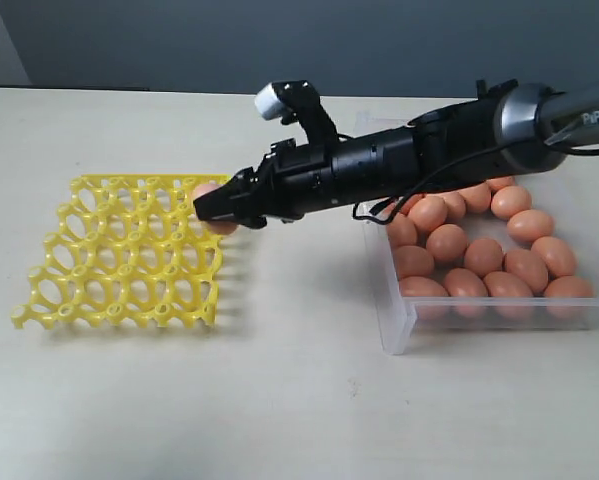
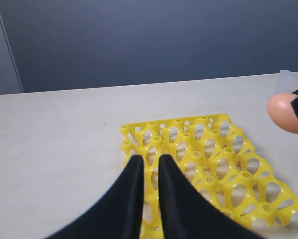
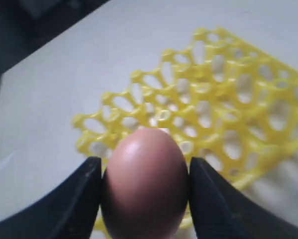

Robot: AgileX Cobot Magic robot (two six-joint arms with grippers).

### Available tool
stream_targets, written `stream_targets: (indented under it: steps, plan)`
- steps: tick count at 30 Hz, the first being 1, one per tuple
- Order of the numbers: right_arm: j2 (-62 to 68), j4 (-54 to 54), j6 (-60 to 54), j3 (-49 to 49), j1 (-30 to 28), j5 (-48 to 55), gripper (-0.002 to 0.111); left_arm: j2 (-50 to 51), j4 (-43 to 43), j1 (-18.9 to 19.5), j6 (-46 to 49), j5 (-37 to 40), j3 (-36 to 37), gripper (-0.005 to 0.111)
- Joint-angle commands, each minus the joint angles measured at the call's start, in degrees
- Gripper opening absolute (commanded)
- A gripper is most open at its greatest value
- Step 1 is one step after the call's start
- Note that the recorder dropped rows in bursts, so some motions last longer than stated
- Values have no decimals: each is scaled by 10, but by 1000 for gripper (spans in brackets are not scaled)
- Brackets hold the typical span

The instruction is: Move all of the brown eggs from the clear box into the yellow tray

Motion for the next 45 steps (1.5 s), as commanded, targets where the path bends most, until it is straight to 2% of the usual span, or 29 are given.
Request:
stream_targets:
  steps: [1,4,8,10,13,15,18,20,22,23,24,26,28,29,31,36,41,42,43,45]
  plan:
    - [-70,-2,164,4,12,-207,-1,2,1,-1,-1,-4,3,12]
    - [-99,-161,349,4,14,-255,-1,2,1,-1,-1,-4,3,12]
    - [-120,-482,594,4,14,-228,-1,2,1,-1,-1,-4,3,12]
    - [-124,-659,763,4,14,-198,-1,2,1,-1,-1,-4,3,12]
    - [-125,-842,919,4,14,-158,-1,2,1,-1,-1,-4,3,12]
    - [-125,-905,982,4,14,-136,-1,2,1,-1,-1,-4,3,12]
    - [-125,-856,962,4,15,-129,-1,2,1,-1,-1,-4,3,12]
    - [-125,-732,870,4,21,-145,-1,2,1,-1,-1,-4,3,12]
    - [-123,-572,712,4,31,-170,-1,2,1,-1,-1,-4,3,12]
    - [-122,-474,569,4,38,-181,-1,2,1,-1,-1,-4,3,12]
    - [-120,-373,490,4,45,-185,-1,2,1,-1,-1,-4,3,12]
    - [-115,-174,249,13,59,-179,-1,2,1,-1,-1,-4,3,12]
    - [-111,-25,88,34,72,-175,-1,2,1,-1,-1,-4,3,12]
    - [-110,5,0,49,80,-174,-1,2,1,-1,-1,-4,3,12]
    - [-106,5,-80,69,93,-164,-1,2,1,-1,-1,-4,3,12]
    - [-85,5,-161,114,102,-91,-1,2,1,-1,-1,-4,3,12]
    - [-55,5,-149,109,102,-88,-1,2,1,-1,-1,-4,3,12]
    - [-54,5,-122,106,102,-103,-1,2,1,-1,-1,-4,3,12]
    - [-57,5,-49,99,102,-145,-1,2,1,-1,-1,-4,3,12]
    - [-71,5,50,90,107,-275,-1,2,1,-1,-1,-4,3,12]
